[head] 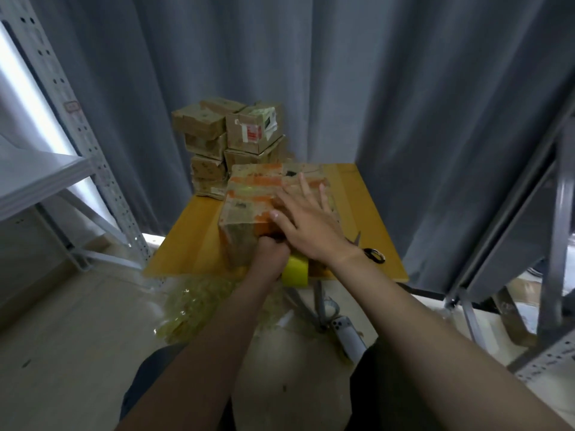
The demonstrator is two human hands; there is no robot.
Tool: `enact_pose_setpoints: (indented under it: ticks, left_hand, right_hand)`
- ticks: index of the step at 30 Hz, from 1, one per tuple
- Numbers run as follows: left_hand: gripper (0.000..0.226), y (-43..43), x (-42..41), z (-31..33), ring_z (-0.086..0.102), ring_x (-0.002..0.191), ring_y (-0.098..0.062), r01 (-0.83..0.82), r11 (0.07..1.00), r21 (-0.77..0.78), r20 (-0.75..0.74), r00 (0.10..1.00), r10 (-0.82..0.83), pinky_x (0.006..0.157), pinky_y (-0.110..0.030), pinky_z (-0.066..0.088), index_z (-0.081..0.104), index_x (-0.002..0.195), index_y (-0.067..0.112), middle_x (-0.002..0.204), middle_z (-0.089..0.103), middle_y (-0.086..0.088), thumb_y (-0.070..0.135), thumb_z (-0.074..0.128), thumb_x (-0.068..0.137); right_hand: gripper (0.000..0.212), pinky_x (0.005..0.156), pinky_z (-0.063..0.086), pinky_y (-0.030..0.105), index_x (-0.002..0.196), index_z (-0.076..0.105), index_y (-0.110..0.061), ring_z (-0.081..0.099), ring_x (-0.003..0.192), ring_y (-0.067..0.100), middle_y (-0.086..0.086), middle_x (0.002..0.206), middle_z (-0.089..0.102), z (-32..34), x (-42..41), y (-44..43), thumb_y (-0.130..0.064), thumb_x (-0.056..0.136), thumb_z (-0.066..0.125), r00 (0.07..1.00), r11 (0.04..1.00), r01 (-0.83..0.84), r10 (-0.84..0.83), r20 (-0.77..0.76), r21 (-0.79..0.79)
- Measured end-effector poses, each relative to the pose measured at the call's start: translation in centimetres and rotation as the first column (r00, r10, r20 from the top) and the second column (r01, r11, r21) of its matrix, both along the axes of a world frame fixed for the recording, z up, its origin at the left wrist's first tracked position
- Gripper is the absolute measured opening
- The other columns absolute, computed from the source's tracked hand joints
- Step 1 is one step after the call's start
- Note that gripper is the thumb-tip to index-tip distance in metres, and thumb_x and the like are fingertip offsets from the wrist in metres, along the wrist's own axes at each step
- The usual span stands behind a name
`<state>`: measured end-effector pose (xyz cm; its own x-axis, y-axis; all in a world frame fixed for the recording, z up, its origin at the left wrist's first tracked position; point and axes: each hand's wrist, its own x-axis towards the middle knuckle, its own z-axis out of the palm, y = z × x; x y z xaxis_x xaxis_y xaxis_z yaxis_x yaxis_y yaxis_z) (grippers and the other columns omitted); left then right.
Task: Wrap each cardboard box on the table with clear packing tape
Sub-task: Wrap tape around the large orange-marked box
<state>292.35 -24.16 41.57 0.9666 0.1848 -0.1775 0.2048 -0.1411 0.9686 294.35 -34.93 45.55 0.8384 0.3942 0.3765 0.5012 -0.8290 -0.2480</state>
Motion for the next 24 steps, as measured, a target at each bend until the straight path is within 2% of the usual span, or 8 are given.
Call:
enact_pose_setpoints:
  ticks: [2,4,8,10,12,15,19,24]
  left_hand:
    - [0.036,1.3,0.0,0.1,0.064,0.083,-0.030,-0.072,0.992,0.103,-0.002,0.997,0.073,0.076,-0.036,0.047,0.063,0.078,0.016,0.087,0.068,-0.012,0.040,0.055,0.103]
    - [0.033,3.1,0.1,0.0,0.061,0.080,-0.029,-0.256,0.939,0.232,0.008,0.965,0.261,0.072,-0.035,0.045,0.064,0.084,0.012,0.096,0.068,-0.016,0.040,0.057,0.099]
    - [0.074,6.6,-0.1,-0.5,0.036,0.140,-0.042,-0.459,0.850,0.258,-0.094,0.864,0.495,0.114,-0.050,0.036,0.030,0.148,0.000,0.153,0.034,-0.023,0.033,0.066,0.092]
    - [0.078,7.4,-0.3,-1.2,0.038,0.139,-0.041,-0.374,0.902,0.215,-0.129,0.905,0.406,0.113,-0.049,0.037,0.022,0.150,-0.001,0.152,0.037,-0.022,0.029,0.067,0.093]
    - [0.052,7.3,-1.1,-1.5,0.055,0.115,-0.035,-0.298,0.945,0.134,-0.100,0.945,0.312,0.093,-0.043,0.046,0.034,0.135,0.006,0.134,0.052,-0.019,0.024,0.064,0.096]
    - [0.034,7.1,-2.2,-1.6,0.052,0.084,-0.020,-0.270,0.953,0.136,0.001,0.962,0.272,0.071,-0.036,0.040,0.040,0.117,0.013,0.114,0.055,-0.011,0.024,0.066,0.097]
    - [0.030,7.3,-3.3,0.1,0.055,0.086,-0.011,-0.305,0.946,0.110,0.213,0.937,0.277,0.068,-0.031,0.041,0.048,0.116,0.021,0.119,0.058,0.002,0.025,0.070,0.095]
    - [0.020,7.3,-4.0,4.7,0.053,0.118,-0.021,-0.351,0.928,0.124,0.403,0.873,0.276,0.100,-0.046,0.044,0.056,0.099,0.045,0.109,0.060,0.016,0.034,0.068,0.087]
  right_hand:
    - [0.054,0.128,0.005,0.044,0.156,0.039,-0.024,0.005,0.158,0.018,-0.002,0.168,0.028,-0.5,-0.7,-1.2,-0.049,0.108,0.037,0.992,0.967,0.040,-0.068,0.105,0.251]
    - [0.047,0.119,0.023,0.038,0.146,0.046,-0.018,0.024,0.147,0.023,0.005,0.155,0.038,-1.4,-0.9,-2.5,-0.041,0.105,0.048,0.969,0.869,0.172,-0.233,0.078,0.464]
    - [0.028,0.105,0.036,0.043,0.116,0.044,-0.011,0.044,0.117,0.027,0.007,0.122,0.042,-3.3,-1.2,-4.6,-0.035,0.106,0.051,0.879,0.513,0.475,-0.312,-0.361,0.715]
    - [0.037,0.104,0.039,0.044,0.123,0.046,-0.011,0.050,0.113,0.027,0.007,0.122,0.047,-4.3,-1.7,-5.1,-0.044,0.108,0.043,0.806,0.375,0.584,-0.170,-0.566,0.720]
    - [0.056,0.115,0.037,0.053,0.148,0.041,-0.016,0.053,0.127,0.030,0.006,0.139,0.053,-5.4,-2.4,-5.0,-0.055,0.108,0.033,0.727,0.274,0.664,-0.017,-0.687,0.696]
    - [0.061,0.116,0.036,0.050,0.154,0.036,-0.019,0.048,0.136,0.030,0.005,0.150,0.049,-5.9,-3.4,-4.3,-0.059,0.108,0.029,0.733,0.283,0.648,0.020,-0.680,0.707]
    - [0.036,0.085,0.040,0.039,0.122,0.046,-0.020,0.052,0.106,0.027,0.001,0.109,0.055,-4.4,-4.9,-3.6,-0.051,0.109,0.034,0.816,0.327,0.566,-0.090,-0.571,0.757]
    - [0.076,0.122,0.024,0.058,0.130,0.066,-0.034,0.027,0.151,0.031,0.009,0.158,0.043,-0.7,-5.1,-2.4,-0.083,0.090,0.024,0.904,0.459,0.414,-0.111,-0.412,0.786]
